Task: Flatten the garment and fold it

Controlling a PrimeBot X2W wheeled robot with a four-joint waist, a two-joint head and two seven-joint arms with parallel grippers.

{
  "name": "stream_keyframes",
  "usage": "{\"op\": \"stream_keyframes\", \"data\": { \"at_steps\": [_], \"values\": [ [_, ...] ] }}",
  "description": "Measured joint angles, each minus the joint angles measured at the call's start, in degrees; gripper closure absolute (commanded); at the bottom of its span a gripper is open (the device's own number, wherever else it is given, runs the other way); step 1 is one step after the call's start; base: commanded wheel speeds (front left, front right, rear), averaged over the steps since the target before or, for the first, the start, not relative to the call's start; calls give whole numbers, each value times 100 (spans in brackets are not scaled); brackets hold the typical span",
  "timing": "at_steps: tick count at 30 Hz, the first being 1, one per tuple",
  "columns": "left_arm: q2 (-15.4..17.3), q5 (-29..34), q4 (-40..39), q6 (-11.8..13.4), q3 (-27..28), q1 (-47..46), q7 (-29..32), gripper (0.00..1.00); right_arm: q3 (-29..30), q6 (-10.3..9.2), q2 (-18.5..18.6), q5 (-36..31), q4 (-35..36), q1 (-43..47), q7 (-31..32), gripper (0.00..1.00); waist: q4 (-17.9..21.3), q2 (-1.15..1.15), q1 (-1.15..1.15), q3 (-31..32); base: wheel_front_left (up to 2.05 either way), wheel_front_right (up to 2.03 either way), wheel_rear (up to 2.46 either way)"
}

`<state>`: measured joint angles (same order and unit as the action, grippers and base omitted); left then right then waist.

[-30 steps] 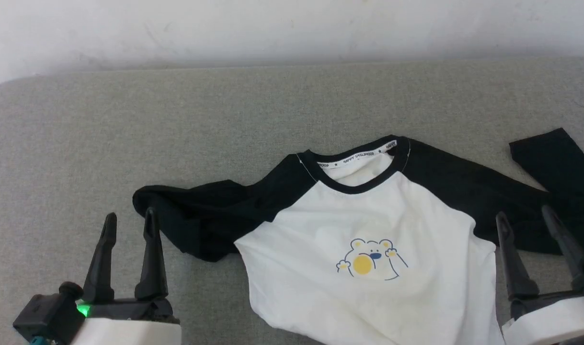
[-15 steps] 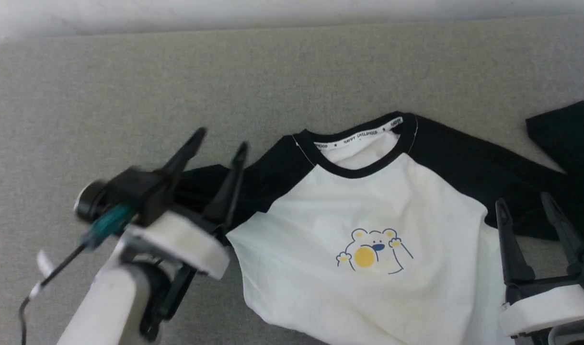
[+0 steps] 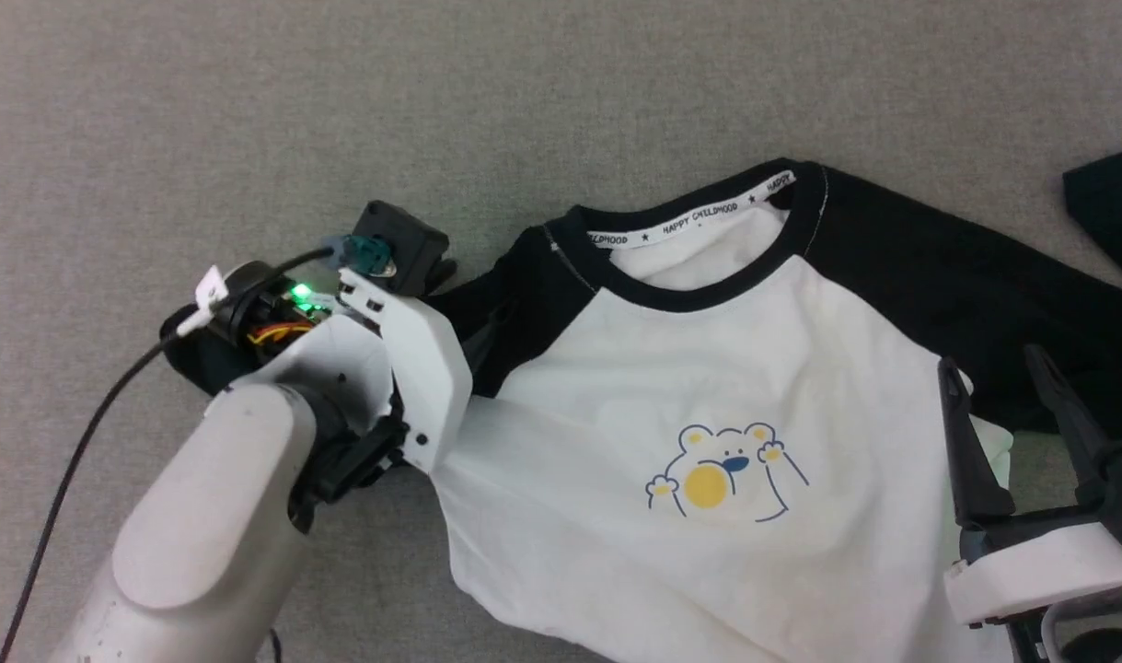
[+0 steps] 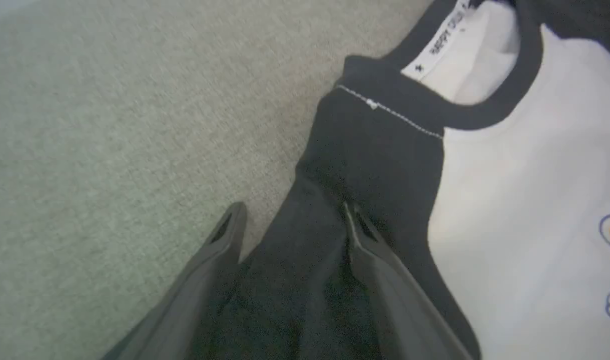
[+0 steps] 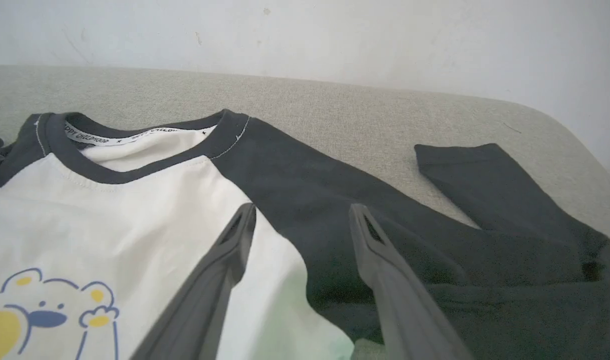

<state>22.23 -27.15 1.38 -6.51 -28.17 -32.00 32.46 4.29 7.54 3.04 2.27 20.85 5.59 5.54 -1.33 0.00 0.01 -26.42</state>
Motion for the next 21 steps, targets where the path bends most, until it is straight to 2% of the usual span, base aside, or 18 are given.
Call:
{"op": "stream_keyframes", "data": {
  "at_steps": [8, 16, 17, 18, 19, 21],
  "values": [
    [153, -456, -70, -9, -124, -378, 975, 0, -34, 0, 0, 27, -26, -46, 46, 0, 107, 0, -2, -250, 0, 0, 0],
    [151, -984, -397, 0, -108, -396, 1577, 0, -81, 0, 0, 42, -132, -70, 58, 0, 99, 0, -1, -315, 0, 0, 0],
    [158, -1027, -426, 0, -115, -394, 1621, 50, -85, 0, 0, 45, -147, -82, 60, 0, 98, 0, -1, -313, 0, 0, 0],
    [172, -1056, -449, -1, -126, -391, 1628, 89, -91, 0, 0, 49, -158, -95, 69, 0, 97, 0, -1, -309, 0, 0, 0],
    [199, -1074, -459, -1, -155, -383, 1636, 100, -96, 0, 0, 64, -171, -110, 84, 0, 99, 0, -1, -304, 0, 0, 0],
    [229, -1111, -461, -8, -188, -348, 1575, 100, -100, 0, 0, 78, -203, -135, 85, 0, 101, 0, -1, -283, 0, 0, 0]
  ]
}}
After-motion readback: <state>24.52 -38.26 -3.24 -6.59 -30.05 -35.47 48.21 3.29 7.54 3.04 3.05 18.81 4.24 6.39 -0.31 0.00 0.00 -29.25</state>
